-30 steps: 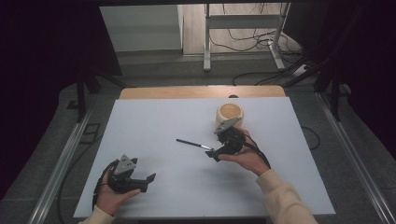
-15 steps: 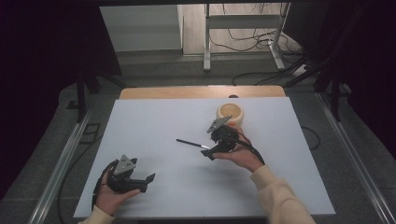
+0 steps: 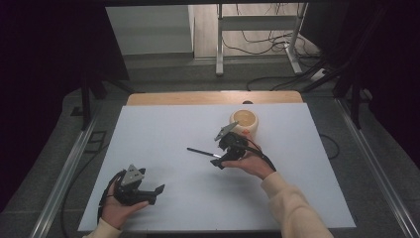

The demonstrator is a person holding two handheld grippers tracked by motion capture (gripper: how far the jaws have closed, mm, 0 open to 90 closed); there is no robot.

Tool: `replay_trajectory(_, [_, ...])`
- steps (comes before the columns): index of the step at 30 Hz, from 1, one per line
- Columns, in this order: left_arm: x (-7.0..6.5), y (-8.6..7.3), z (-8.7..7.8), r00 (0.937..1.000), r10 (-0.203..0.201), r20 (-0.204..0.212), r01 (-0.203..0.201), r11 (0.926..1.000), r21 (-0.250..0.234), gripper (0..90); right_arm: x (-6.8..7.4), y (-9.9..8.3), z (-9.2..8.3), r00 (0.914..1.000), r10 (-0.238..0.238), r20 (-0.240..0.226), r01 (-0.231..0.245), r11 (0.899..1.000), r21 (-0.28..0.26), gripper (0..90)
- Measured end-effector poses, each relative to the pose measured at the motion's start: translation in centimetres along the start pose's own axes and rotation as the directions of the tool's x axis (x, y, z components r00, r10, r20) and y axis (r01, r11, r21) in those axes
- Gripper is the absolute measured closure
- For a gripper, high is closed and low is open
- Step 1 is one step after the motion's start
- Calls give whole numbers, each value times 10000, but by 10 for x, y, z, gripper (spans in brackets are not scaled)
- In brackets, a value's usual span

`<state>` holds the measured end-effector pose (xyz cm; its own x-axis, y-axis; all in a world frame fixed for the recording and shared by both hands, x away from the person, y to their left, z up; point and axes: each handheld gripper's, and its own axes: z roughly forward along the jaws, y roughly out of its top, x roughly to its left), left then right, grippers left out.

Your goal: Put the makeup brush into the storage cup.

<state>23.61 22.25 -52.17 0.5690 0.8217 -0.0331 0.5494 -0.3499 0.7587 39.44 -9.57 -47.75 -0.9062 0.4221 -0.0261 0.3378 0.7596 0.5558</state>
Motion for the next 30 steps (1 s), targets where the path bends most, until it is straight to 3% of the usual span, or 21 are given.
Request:
replay_trajectory(16, [0, 0, -1, 10000, -10, -16, 10, 10000, -30, 90, -10, 12, 18, 9995, -138, -290, 159, 9972, 733, 214])
replay_trajectory(30, [0, 0, -2, 10000, 23, 5, -23, 10000, -24, 91, -16, 18, 35, 9989, -172, -427, 242, 9855, 1679, 316])
